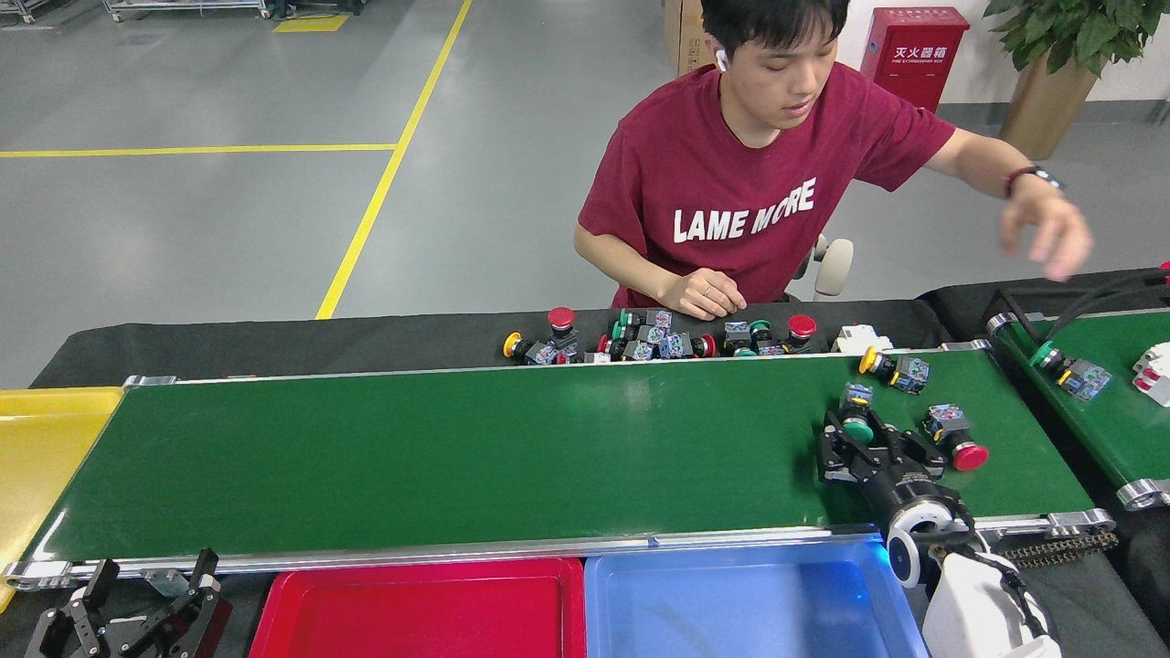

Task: Pick switch part from conveyor to tray
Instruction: 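Reach the right gripper down and grasp a green-capped switch on the belt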

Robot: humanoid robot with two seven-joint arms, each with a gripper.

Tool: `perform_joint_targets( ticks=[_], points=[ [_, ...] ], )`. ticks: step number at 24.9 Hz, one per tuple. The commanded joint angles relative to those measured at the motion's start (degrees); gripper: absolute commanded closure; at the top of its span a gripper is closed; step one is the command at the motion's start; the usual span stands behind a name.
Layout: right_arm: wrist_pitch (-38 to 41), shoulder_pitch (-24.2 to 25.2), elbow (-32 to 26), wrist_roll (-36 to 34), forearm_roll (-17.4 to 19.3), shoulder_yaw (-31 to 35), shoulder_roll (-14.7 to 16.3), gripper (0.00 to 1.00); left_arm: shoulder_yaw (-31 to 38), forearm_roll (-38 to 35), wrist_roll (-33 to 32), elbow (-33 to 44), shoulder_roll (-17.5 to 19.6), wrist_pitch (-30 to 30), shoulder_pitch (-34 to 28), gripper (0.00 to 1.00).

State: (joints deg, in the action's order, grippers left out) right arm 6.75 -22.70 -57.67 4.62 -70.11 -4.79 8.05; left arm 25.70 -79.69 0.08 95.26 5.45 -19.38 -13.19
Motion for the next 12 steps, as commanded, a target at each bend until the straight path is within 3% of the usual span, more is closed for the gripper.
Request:
perform_joint_targets(
  ticks=[1, 3, 7, 10, 12],
  points=[
    [0.9, -0.51, -2.01, 0.12, 0.24, 0.04, 0.65, 0.98, 0.23, -0.11, 0.45, 0.55, 0.7, 0.13, 0.27, 0.0],
    [3.45, 0.9, -6.23, 0.3, 0.24, 0.04, 0.65, 0.98, 0.32, -0.02, 0.45, 0.55, 0.7, 0.13, 0.18, 0.0],
    [10.65, 8.19, -23.0, 2.85, 0.68, -0.57, -0.67, 0.98, 0.41, -0.02, 0.45, 0.55, 0.7, 0.13, 0.18, 0.0],
    [14.26, 11.18, -29.08, 3.82, 0.59, -6.2, -5.33, 0.97, 0.32, -0.02, 0.45, 0.63, 0.7, 0.13, 0.18, 0.0],
    [14.61, 11.8, -29.26, 3.82, 0.41, -12.0, -5.59, 0.96, 0.32, -0.02, 0.45, 0.55, 0.7, 0.13, 0.18, 0.0]
  ],
)
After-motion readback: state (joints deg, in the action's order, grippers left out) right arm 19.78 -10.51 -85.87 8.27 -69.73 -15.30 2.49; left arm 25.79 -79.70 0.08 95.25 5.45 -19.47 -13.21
